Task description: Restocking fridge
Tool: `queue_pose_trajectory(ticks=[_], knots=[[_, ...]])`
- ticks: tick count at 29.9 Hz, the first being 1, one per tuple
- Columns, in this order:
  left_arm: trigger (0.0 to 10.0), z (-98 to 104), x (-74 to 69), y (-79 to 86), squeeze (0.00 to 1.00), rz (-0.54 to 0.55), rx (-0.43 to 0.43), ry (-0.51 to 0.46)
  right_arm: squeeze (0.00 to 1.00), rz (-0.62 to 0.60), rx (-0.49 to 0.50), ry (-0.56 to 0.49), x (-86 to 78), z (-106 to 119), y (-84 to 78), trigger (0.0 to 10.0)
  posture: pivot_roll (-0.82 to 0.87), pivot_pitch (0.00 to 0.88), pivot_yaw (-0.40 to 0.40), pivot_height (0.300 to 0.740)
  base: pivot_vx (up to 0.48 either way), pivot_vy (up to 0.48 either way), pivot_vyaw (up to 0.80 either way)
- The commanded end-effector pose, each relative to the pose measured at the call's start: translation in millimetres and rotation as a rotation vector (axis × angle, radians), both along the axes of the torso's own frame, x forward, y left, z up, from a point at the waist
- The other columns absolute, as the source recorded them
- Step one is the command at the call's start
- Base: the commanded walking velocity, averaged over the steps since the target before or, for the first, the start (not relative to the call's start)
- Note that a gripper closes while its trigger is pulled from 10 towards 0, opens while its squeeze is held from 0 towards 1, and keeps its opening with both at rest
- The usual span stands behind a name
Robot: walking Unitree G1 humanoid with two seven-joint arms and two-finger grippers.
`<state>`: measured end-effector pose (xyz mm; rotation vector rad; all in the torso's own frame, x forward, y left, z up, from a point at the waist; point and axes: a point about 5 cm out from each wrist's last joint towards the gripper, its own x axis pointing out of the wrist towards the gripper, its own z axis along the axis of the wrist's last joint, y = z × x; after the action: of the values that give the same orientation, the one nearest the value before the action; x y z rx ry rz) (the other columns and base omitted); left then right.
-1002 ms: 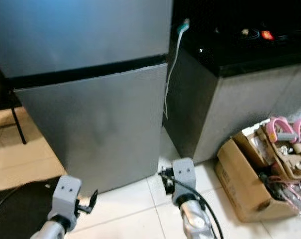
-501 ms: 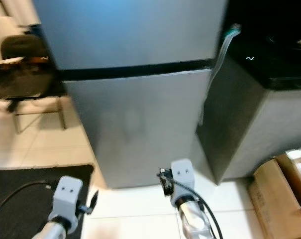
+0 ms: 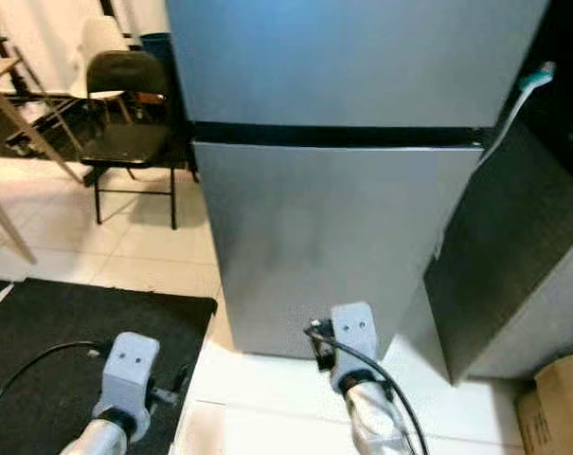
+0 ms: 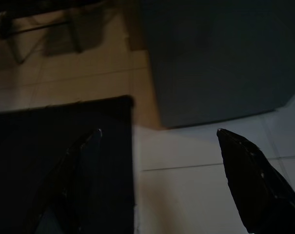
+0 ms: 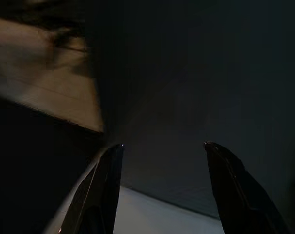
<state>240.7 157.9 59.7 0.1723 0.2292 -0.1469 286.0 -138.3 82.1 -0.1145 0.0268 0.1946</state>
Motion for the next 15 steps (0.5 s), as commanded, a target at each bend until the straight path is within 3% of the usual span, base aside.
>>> queue_pose_trajectory(ticks=[1, 15], knots=[[10.0, -6.3, -4.4, -0.4, 0.0, 0.001, 0.01, 0.031, 0.0, -0.006, -0.002, 0.018, -2.7, -4.3, -2.5, 10.0, -0.1, 0.153, 0.034, 0.71, 0.0, 0.0, 0.76], [10.0, -8.3, -3.6, -0.4, 0.0, 0.022, 0.009, 0.04, 0.0, -0.003, -0.001, 0.022, -3.1, -4.5, -2.6, 10.0, -0.11, 0.16, 0.031, 0.71, 0.0, 0.0, 0.76]])
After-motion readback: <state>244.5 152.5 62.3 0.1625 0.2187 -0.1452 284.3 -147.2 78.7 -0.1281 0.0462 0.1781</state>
